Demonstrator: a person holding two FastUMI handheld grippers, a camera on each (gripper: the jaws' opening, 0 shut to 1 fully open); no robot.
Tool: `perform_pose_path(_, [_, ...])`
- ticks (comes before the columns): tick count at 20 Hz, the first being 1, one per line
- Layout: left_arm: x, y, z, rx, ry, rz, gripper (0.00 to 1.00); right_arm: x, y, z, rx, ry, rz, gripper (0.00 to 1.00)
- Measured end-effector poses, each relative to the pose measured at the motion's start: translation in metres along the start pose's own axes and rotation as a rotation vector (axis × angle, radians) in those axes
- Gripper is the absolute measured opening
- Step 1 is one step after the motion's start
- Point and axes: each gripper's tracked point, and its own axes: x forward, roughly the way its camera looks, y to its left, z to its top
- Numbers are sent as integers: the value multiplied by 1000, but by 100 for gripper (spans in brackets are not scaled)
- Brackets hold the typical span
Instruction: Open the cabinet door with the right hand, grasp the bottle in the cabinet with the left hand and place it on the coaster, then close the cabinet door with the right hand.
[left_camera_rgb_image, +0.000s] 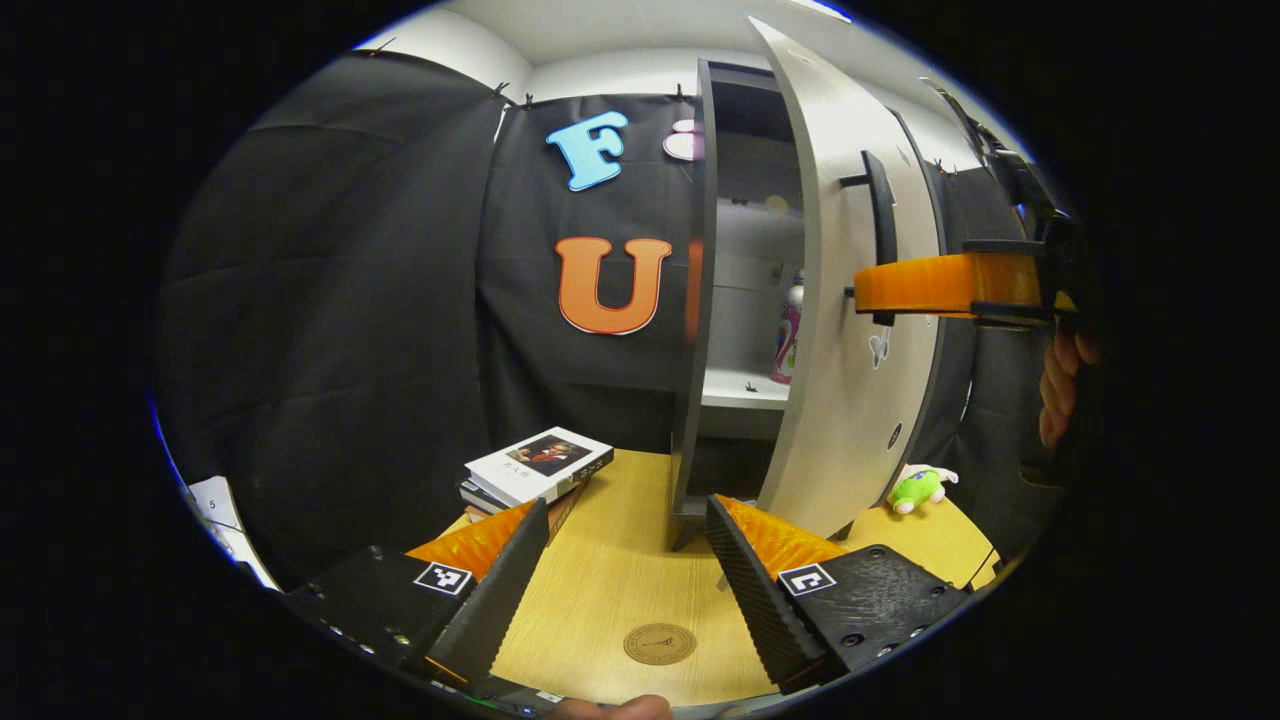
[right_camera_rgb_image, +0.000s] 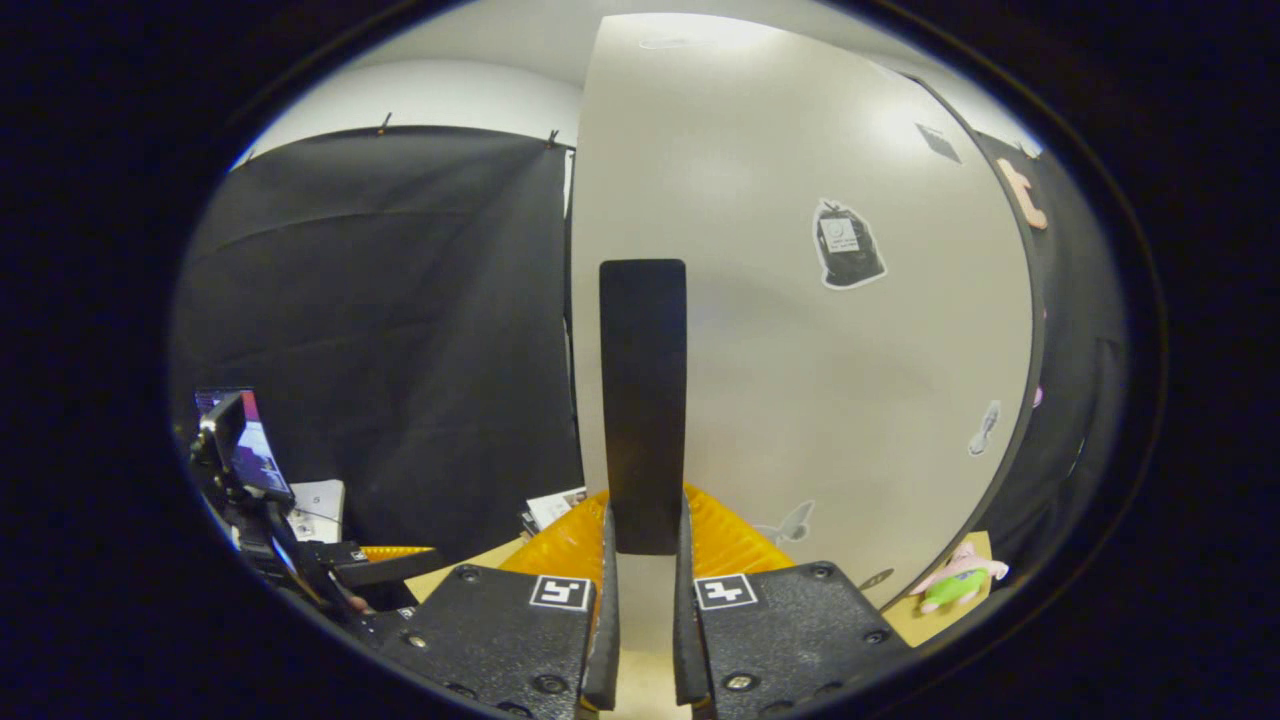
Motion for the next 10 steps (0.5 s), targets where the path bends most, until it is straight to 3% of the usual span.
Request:
perform_pose_path(6, [7, -21, -7, 20, 24, -23, 95, -14, -5, -4, -3, 7, 64, 24])
perform_pose_path(7, [9, -24, -5, 30, 20, -29, 100, -16, -6, -4, -1, 11, 70, 25])
perform_pose_path(10, [16, -31, -3, 62, 10, -44, 95, -23, -10, -5, -5, 16, 76, 24])
